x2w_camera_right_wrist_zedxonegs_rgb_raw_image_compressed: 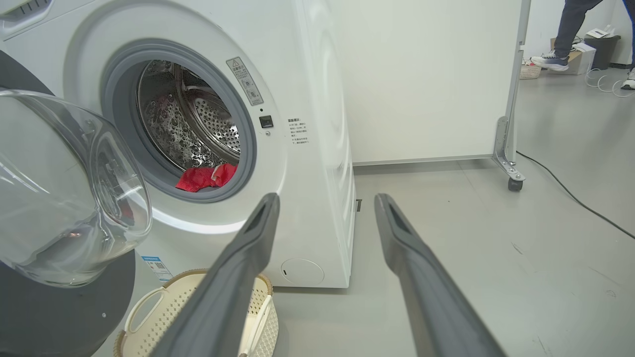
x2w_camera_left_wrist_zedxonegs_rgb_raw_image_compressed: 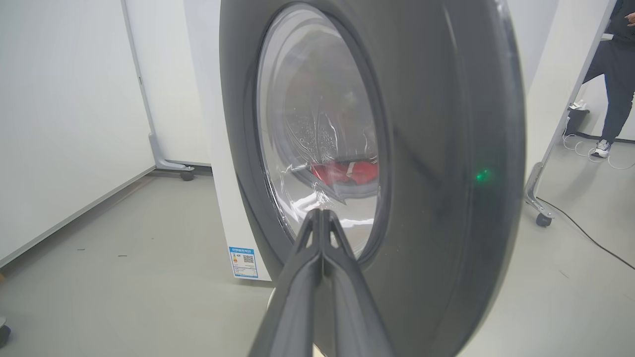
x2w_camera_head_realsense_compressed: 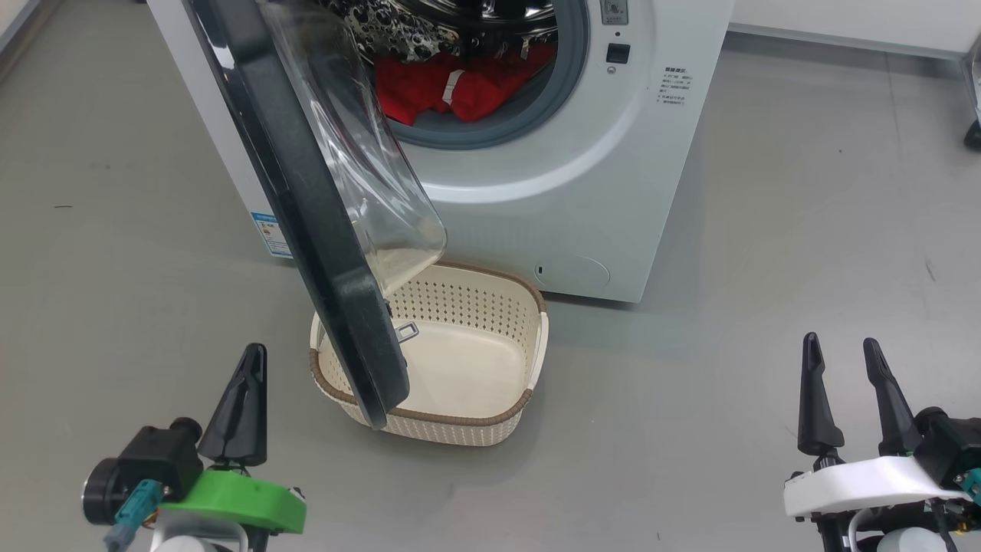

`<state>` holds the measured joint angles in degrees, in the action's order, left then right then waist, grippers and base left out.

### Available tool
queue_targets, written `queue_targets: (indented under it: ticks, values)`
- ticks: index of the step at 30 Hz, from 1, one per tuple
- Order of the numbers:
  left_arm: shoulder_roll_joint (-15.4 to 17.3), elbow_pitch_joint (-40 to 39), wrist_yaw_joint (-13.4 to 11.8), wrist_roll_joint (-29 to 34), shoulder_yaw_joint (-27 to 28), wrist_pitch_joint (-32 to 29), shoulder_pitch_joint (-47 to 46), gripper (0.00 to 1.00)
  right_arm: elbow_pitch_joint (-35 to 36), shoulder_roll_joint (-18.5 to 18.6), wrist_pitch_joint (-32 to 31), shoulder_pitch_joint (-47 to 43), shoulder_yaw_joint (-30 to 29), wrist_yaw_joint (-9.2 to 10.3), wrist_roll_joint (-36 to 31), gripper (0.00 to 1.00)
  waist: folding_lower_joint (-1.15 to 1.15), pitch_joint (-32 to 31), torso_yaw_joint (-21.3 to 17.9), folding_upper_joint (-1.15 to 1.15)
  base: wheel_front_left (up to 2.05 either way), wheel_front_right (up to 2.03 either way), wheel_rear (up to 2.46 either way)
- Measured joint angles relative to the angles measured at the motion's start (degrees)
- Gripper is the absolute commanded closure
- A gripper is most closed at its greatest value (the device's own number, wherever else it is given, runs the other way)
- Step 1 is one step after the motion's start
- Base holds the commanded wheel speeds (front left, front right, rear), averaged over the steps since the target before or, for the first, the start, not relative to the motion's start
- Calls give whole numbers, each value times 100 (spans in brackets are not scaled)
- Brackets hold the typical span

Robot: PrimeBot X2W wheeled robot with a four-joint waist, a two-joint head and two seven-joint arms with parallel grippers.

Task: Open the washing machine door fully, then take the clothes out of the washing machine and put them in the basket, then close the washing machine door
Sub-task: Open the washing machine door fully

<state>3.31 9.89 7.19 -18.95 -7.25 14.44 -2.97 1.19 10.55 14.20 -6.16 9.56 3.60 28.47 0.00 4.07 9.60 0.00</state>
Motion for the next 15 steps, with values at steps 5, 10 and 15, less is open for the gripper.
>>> queue_targets:
  ticks: [5, 10, 15]
  values:
    - [-15, -201, 0, 0, 164, 0, -19, 100, -1, -47, 0, 0, -31, -22, -44, 0, 0, 5, -1, 0, 0, 0, 0]
    - [-31, -630, 0, 0, 287, 1, -230, 100, -5, -107, 0, 1, -46, -64, -93, 0, 0, 3, 2, 0, 0, 0, 0]
    - [-29, -1067, 0, 9, 530, 27, -626, 100, -19, -142, 0, 2, -80, -103, -113, 0, 0, -8, 4, 0, 0, 0, 0]
